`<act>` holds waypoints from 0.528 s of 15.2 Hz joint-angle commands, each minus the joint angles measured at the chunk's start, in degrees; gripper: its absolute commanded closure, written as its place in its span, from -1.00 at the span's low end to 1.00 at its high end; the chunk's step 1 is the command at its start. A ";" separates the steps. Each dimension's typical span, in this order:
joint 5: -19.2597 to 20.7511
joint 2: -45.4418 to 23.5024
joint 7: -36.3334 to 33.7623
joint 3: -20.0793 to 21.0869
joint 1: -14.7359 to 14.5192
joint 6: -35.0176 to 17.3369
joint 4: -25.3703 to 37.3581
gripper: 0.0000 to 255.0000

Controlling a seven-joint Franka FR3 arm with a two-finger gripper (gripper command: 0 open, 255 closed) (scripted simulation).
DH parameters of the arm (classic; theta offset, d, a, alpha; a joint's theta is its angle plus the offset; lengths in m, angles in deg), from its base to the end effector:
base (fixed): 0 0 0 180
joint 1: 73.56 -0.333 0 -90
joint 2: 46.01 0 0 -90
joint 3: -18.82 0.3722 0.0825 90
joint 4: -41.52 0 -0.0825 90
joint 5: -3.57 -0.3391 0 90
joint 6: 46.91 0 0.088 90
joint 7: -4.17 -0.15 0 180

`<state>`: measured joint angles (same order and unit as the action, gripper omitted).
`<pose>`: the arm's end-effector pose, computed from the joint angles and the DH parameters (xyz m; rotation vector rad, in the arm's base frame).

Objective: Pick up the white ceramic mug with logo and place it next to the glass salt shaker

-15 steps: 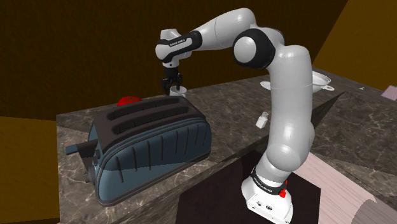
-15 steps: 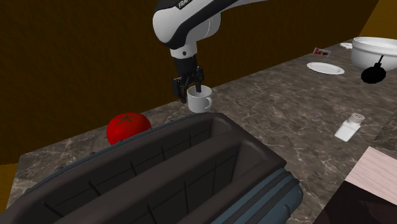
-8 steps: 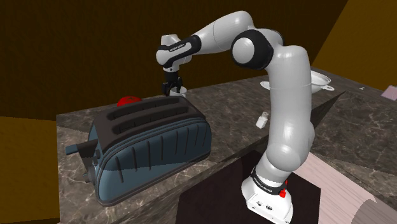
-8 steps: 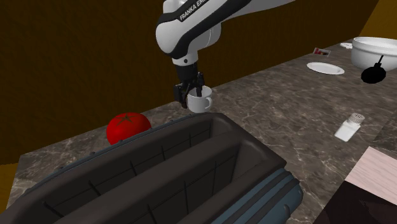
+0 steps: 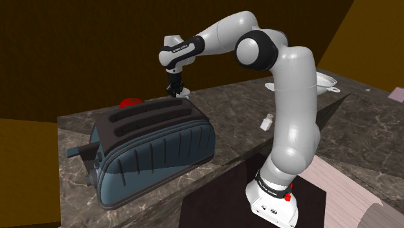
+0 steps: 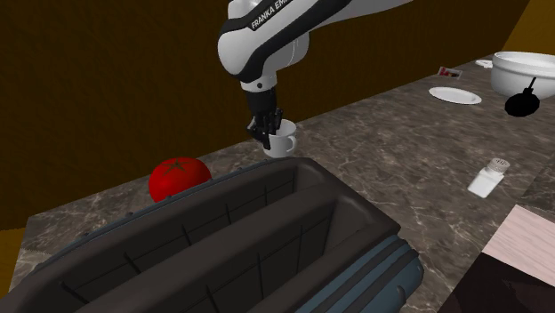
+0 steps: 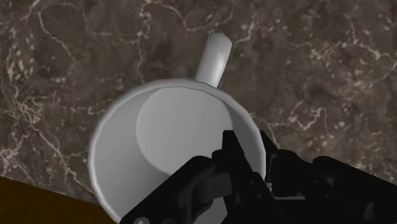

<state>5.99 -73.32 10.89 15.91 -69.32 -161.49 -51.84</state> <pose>0.6444 -0.0806 0.3659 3.0888 0.0255 -0.1738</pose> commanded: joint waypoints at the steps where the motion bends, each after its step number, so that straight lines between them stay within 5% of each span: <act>1: 0.00 0.00 0.00 0.00 0.00 0.00 0.00 1.00; 8: 0.00 0.32 0.03 0.00 -0.01 0.61 0.30 1.00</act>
<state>5.99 -73.22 10.91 15.91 -69.31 -161.20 -51.65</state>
